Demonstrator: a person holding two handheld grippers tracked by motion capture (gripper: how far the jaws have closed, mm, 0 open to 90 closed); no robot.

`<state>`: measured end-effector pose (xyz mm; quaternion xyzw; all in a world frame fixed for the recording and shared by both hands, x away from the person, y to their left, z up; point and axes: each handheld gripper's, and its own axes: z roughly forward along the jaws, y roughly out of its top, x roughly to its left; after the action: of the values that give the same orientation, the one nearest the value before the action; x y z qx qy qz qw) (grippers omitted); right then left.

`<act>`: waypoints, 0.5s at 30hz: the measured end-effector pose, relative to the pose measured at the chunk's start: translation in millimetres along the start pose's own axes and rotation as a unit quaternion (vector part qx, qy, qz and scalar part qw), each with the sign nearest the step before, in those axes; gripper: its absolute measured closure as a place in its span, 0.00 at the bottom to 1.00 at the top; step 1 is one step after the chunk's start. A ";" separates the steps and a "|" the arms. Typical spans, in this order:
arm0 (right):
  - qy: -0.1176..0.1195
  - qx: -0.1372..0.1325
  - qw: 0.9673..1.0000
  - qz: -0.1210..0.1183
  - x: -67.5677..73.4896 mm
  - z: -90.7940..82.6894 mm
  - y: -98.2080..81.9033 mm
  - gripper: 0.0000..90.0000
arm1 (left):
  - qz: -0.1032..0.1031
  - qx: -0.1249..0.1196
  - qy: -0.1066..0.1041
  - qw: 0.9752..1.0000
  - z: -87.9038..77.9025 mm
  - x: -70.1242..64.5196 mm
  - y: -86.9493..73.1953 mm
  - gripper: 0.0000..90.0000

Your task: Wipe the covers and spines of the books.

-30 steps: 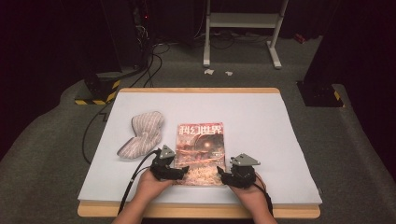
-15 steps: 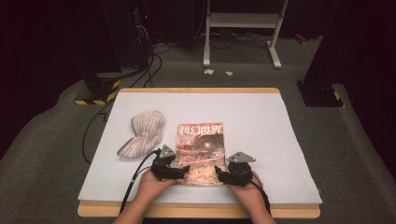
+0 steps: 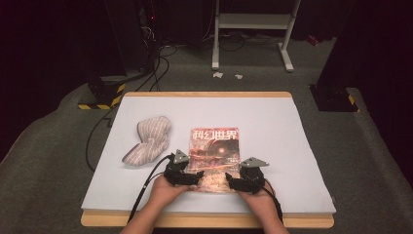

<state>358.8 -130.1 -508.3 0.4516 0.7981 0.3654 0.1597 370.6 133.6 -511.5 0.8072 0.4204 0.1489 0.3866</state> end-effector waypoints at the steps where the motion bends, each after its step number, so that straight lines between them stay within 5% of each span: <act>1: 0.006 -0.001 1.000 0.002 -0.2 0.7 0.2 0.33 | -0.003 -0.001 -0.002 1.000 -0.4 0.6 -0.7 0.22; 4: 0.000 0.005 1.000 0.003 3.7 2.7 3.0 0.33 | -0.013 0.001 -0.011 1.000 -4.2 6.1 -1.8 0.26; 15: 0.006 0.003 1.000 -0.009 17.9 15.2 12.1 0.33 | -0.030 -0.004 0.017 0.999 -5.8 16.7 -4.8 0.20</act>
<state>365.3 -104.5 -508.5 0.4425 0.8043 0.3644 0.1569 374.7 151.5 -512.6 0.7901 0.4506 0.1526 0.3865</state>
